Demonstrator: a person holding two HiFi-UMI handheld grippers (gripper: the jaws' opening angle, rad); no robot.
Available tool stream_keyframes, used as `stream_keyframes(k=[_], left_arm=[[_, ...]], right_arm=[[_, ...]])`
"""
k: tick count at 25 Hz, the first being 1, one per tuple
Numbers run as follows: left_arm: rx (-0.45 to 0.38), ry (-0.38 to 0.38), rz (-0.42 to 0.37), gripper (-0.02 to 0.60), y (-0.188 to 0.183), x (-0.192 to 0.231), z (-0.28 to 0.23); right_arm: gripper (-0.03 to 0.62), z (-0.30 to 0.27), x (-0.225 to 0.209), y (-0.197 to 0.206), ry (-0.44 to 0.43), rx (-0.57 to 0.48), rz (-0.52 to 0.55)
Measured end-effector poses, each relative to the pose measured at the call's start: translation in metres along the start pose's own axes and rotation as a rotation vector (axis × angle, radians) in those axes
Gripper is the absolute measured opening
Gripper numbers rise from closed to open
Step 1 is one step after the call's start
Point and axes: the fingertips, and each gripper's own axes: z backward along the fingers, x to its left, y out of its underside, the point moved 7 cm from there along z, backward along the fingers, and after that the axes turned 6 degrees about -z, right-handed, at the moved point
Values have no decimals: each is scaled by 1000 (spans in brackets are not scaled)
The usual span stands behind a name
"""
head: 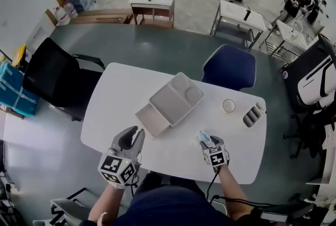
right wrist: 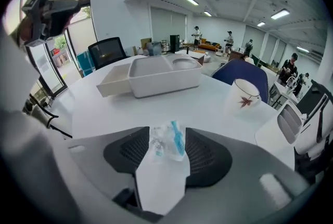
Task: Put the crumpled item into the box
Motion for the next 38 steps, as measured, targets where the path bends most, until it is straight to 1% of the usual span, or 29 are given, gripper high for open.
stream_keyframes(k=[3,6,10,13,16,18,25,32,38], left_arm=[[3,-24,6,103,0,5,5],[8,-45,12,103,1,11,11],[9,-54,16,103,3,12,13],[9,-50,15,101,2,14,13],[10,-47,17,101,3,15,14],[10,-45,19,103,4,15,15],[2,-37,23,101,4,10,20],[-12,-45,29,103,4,6,31],[-28,-62,35,101,5,6,47]], right_arm=[[204,-12,0,4,-3,44,6],[160,-16,3,7,8,85,13],[132,-24,1,13,18,116,14],[66,-24,2,13,28,127,16],[35,-26,0,16,35,122,10],[18,-24,-1,17,36,106,2],[12,-5,3,5,44,40,-22],[9,18,10,-22,39,-52,-6],[9,41,30,-55,-3,-156,18]])
